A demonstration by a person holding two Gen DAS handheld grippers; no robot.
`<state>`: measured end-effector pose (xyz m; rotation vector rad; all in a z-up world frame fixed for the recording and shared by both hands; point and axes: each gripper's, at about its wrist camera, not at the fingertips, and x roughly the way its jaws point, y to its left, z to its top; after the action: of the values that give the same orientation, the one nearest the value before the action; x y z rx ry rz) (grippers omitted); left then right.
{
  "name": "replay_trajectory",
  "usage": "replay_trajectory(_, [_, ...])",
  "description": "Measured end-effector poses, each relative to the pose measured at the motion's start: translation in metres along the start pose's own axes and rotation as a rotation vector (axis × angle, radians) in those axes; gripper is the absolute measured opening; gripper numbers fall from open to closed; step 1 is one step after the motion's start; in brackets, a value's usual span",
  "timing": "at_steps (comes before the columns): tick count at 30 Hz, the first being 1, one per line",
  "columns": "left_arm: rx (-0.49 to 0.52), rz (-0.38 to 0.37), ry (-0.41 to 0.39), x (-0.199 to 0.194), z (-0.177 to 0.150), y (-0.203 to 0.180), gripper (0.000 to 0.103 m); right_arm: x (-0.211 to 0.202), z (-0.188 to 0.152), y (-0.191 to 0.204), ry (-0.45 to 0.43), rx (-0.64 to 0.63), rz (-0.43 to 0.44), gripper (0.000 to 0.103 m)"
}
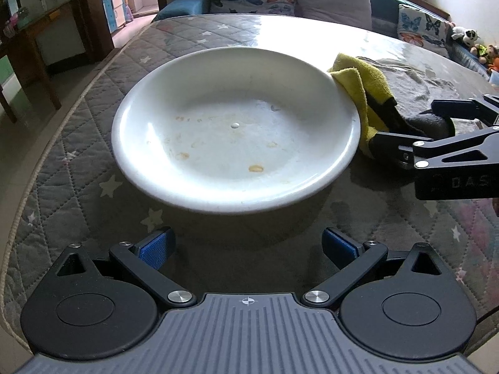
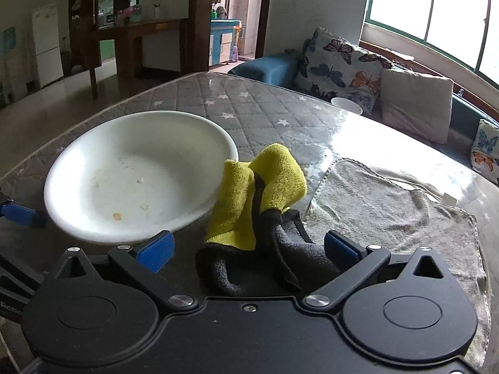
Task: Clean bowl
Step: 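Close the right tool on the yellow-and-black cloth, then grasp the white bowl rim with the left tool while the right tool lifts the cloth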
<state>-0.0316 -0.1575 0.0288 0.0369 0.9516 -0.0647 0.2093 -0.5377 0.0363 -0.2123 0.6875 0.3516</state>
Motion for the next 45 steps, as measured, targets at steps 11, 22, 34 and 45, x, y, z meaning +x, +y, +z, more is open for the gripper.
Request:
replay_trajectory(11, [0.074, -0.023, -0.022, -0.016, 0.004, -0.007, 0.089, 0.008, 0.001, -0.005, 0.02, -0.015, 0.011, 0.103])
replay_trajectory(22, [0.158, -0.05, -0.06, -0.038, 0.007, -0.01, 0.088, 0.01, 0.004, -0.005, 0.026, -0.036, 0.026, 0.103])
replay_trajectory(34, [0.237, -0.103, -0.076, -0.027, 0.027, -0.018, 0.086, 0.017, 0.011, -0.007, 0.044, -0.058, 0.041, 0.103])
replay_trajectory(45, [0.33, -0.123, -0.043, -0.005, 0.034, -0.025, 0.068, 0.028, 0.012, -0.011, 0.073, -0.076, 0.042, 0.099])
